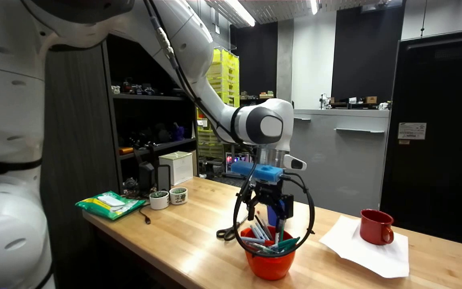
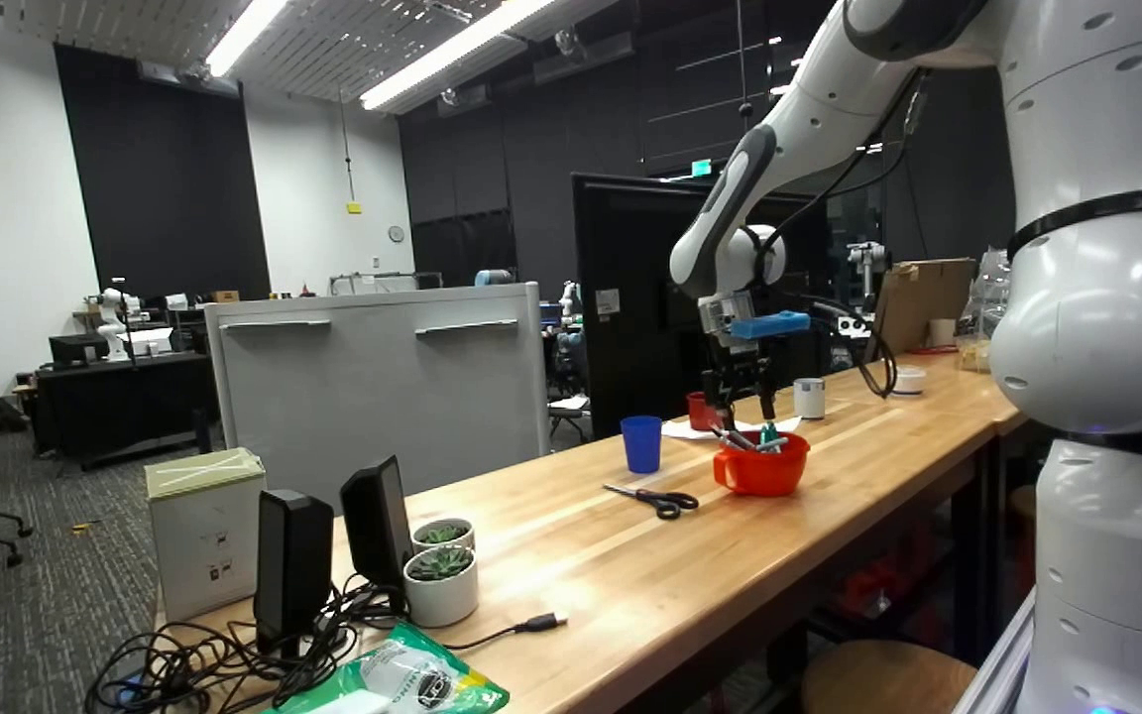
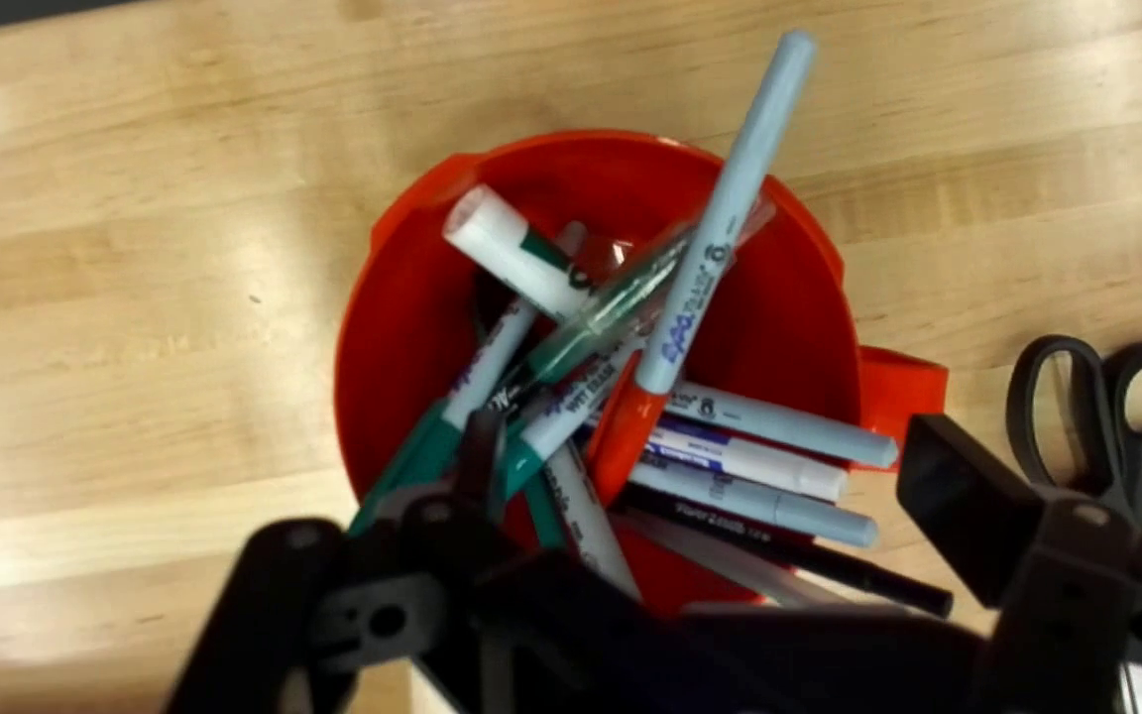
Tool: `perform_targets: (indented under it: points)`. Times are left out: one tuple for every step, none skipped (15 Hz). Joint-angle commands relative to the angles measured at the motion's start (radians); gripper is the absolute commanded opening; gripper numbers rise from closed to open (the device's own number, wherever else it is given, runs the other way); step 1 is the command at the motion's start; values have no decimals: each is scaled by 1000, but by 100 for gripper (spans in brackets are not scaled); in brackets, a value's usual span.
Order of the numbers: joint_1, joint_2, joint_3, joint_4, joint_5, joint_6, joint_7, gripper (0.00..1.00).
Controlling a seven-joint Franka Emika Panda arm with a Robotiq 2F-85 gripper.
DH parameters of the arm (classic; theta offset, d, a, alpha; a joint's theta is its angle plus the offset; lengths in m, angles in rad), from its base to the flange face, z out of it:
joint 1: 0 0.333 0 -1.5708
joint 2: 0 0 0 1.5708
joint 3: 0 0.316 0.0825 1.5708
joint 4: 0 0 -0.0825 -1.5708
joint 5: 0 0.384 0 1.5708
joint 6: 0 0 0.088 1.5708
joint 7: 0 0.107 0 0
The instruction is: Move the red cup forward
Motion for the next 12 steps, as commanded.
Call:
perform_targets:
  points:
    - [31, -130, 22, -128, -75, 115, 69, 100]
    - [38, -148, 30, -148, -85, 146, 82, 100]
    - [46, -165, 39, -170, -93, 192, 95, 100]
    - [55, -175, 49, -182, -104, 219, 111, 100]
    - [63, -185, 60, -197, -115, 256, 134, 100]
    - [71, -195, 71, -210, -126, 291, 153, 100]
    - [79, -201, 82, -221, -130, 325, 166, 100]
    - [86, -208, 93, -231, -135, 357, 182, 100]
    - [93, -211, 103, -240, -137, 386, 195, 100]
    - [101, -216, 115, -247, -133, 406, 207, 100]
    - [109, -217, 125, -252, -125, 421, 213, 100]
    - [115, -221, 135, -254, -124, 423, 220, 100]
